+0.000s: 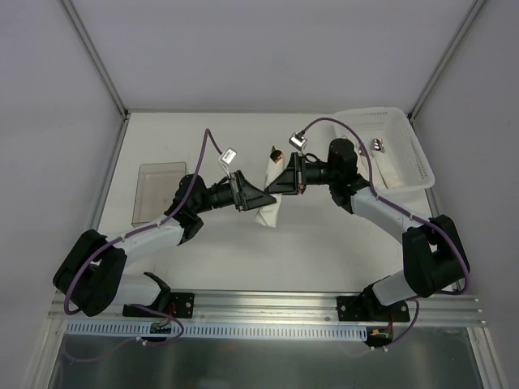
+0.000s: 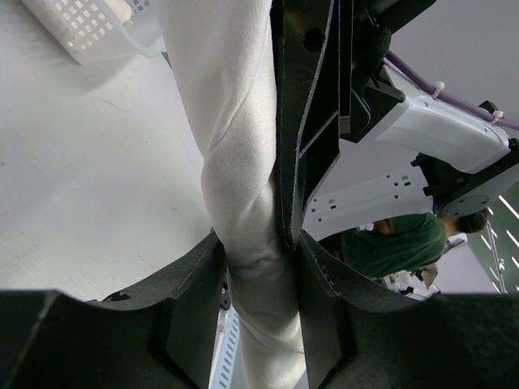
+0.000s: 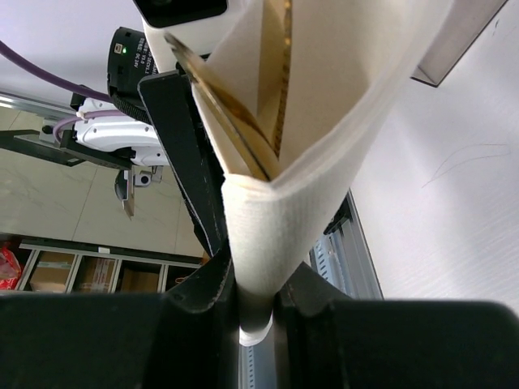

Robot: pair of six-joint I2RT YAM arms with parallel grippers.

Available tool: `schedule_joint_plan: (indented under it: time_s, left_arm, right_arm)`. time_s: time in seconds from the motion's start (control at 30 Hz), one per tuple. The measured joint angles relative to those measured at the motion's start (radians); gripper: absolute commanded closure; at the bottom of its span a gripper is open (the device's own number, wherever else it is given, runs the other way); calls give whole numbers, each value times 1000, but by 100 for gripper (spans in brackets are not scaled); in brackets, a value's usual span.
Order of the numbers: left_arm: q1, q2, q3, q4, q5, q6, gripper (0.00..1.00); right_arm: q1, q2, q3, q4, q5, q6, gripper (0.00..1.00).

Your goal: Place the utensils on the paper napkin and roll it up

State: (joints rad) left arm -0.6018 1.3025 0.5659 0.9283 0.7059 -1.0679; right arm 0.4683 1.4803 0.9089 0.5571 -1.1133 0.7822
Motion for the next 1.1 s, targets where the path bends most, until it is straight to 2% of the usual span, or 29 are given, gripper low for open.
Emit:
schedule_joint_plan:
  time_s: [0.17,0.3,0.47,0.67,0.83,1.07,1.1]
  left_arm:
    - [0,0,-9,23,5,-23,62]
    - [-1,3,-16,51,21,-48,75]
    - [0,5,-26,83,21,-81,96]
    - [0,5,-37,103,18,-85,100]
    - [0,5,-59,95,25,-58,100]
    - [0,4,-75,84,41,-29,100]
    - [0,3,-77,84,44,-25,100]
  right_arm:
    - [3,0,0,21,-2,11,100]
    - [7,2,0,41,-2,11,100]
    - [8,3,0,58,-4,6,99]
    - [9,7,2,60,-9,8,78]
    - [-12,18,38,53,-10,48,45]
    - [-69,20,97,43,14,68,36]
    - [-75,20,102,43,18,69,27]
